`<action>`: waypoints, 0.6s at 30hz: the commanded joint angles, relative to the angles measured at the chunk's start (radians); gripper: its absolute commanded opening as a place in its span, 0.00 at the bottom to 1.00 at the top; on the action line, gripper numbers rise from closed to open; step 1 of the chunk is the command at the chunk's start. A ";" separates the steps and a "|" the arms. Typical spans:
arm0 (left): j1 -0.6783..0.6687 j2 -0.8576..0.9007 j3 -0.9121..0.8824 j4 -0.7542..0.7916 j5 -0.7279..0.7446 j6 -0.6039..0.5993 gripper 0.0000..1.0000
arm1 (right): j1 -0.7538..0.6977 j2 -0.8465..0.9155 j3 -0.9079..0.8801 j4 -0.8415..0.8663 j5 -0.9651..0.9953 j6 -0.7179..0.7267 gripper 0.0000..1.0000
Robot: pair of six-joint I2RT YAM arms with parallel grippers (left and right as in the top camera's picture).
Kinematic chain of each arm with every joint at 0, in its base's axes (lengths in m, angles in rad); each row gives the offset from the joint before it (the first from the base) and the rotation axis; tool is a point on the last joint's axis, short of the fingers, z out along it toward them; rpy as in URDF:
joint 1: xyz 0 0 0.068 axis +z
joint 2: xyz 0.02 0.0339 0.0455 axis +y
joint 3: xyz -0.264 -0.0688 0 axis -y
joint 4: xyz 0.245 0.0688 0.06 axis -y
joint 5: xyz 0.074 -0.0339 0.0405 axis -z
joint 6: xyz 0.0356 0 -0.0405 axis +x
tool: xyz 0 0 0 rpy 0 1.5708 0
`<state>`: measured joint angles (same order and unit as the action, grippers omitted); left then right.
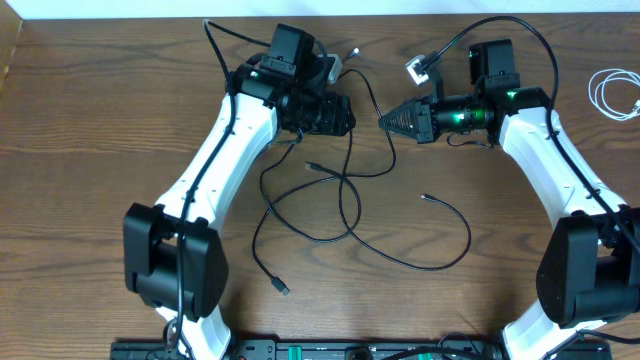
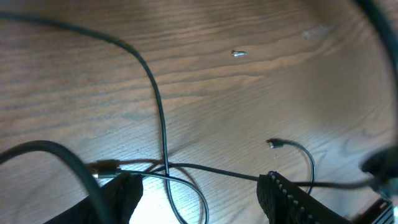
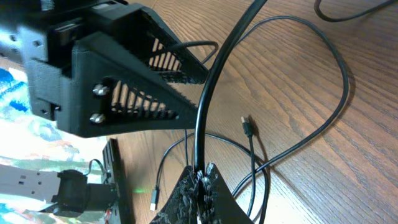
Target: Untangle cables
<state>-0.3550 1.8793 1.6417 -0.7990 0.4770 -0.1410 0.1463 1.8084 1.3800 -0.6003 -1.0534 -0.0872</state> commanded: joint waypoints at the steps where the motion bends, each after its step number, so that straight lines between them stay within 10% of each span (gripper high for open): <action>1: 0.000 0.062 -0.002 0.005 0.019 -0.109 0.65 | 0.006 -0.008 0.015 0.003 -0.004 0.016 0.01; 18: -0.001 0.109 -0.002 0.108 0.283 -0.127 0.65 | 0.075 -0.008 0.015 0.010 0.005 0.031 0.01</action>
<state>-0.3553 1.9900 1.6413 -0.7013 0.7204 -0.2478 0.2070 1.8084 1.3800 -0.5922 -1.0409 -0.0692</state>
